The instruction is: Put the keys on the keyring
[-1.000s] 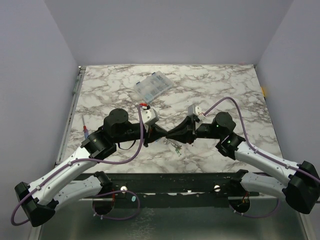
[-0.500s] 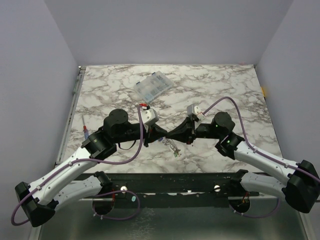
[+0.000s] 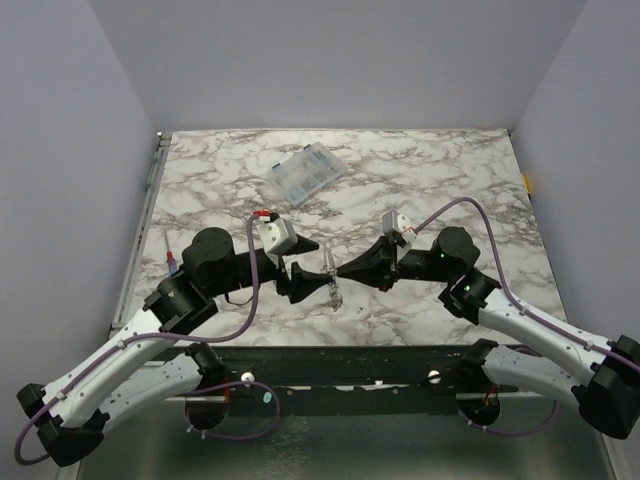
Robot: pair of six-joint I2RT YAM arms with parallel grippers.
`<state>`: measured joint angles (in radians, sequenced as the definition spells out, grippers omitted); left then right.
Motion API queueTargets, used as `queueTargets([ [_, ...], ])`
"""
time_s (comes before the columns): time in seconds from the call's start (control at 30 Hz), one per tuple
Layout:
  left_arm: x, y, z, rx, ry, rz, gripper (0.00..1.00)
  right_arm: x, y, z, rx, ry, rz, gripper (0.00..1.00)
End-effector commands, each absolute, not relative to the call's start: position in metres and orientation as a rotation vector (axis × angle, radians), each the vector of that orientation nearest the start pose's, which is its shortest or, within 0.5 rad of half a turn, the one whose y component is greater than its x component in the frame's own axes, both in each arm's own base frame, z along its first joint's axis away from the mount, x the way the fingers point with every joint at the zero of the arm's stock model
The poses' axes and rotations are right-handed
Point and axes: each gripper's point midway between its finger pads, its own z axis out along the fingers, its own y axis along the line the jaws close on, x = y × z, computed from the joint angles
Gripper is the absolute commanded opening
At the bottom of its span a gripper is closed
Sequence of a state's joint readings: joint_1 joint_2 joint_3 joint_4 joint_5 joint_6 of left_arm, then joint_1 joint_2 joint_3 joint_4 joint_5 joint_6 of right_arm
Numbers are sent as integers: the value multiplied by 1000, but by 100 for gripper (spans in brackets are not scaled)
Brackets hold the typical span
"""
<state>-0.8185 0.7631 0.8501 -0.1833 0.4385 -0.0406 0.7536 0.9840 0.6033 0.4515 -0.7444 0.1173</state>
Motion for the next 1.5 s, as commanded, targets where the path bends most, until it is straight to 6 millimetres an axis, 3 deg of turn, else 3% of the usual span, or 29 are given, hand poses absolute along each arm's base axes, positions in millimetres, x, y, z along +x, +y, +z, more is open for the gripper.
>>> queueTargets([
  [0.0,147,-253,317,951,1471,-936,72,162,307,284,-1054,1242,1150,1],
  [0.3,137,-257,315,1033,1509,-966,51,196,294,279,-908,1416,976,1],
  [0.6,142,-288,300,1045,1575,-1106,34,165,295,275,-1002,1392,1101,1],
  [0.9,141,-298,310,1045,1499,-1167,35,139,296,295,-1085,1290,1206,1],
  [1.0,141,-297,311,1043,1488,-1159,43,134,295,298,-1098,1275,1226,1],
  [1.4,130,-295,312,1068,1452,-1208,43,139,291,325,-991,1205,1213,1],
  [1.47,127,-294,315,1063,1438,-1212,47,137,291,326,-985,1195,1225,1],
])
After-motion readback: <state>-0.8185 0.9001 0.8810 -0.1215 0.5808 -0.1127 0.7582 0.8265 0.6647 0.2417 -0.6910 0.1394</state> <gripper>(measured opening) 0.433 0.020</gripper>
